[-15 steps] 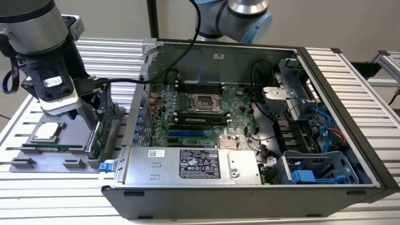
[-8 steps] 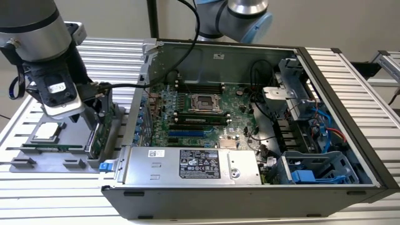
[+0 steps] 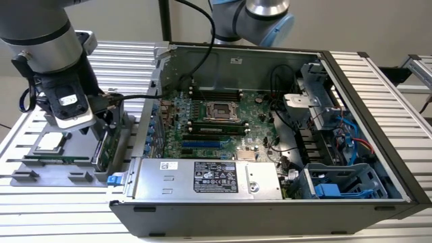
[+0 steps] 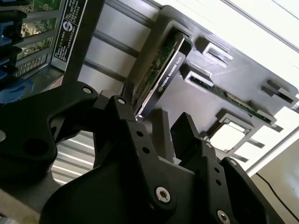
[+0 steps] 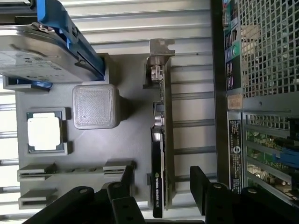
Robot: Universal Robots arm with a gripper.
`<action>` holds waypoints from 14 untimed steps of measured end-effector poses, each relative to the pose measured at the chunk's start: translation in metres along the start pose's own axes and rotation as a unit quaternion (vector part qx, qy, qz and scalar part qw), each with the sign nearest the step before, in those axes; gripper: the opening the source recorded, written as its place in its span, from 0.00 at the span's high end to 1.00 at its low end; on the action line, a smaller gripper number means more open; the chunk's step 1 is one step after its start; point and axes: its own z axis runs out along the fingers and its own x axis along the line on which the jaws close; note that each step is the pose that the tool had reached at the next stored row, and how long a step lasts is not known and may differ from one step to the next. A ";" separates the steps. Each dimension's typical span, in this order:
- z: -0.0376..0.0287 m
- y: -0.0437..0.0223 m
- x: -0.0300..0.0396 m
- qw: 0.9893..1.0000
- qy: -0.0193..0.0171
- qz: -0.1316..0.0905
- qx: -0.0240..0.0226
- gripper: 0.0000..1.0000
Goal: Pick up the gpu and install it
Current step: 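Pick up the gpu and move the gpu toward the slot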
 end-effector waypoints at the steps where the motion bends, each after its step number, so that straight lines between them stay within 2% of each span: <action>1: 0.0017 0.0001 0.0000 1.000 0.000 0.000 0.000 0.00; 14: 0.0254 0.0007 0.0007 1.000 0.000 0.000 0.000 0.00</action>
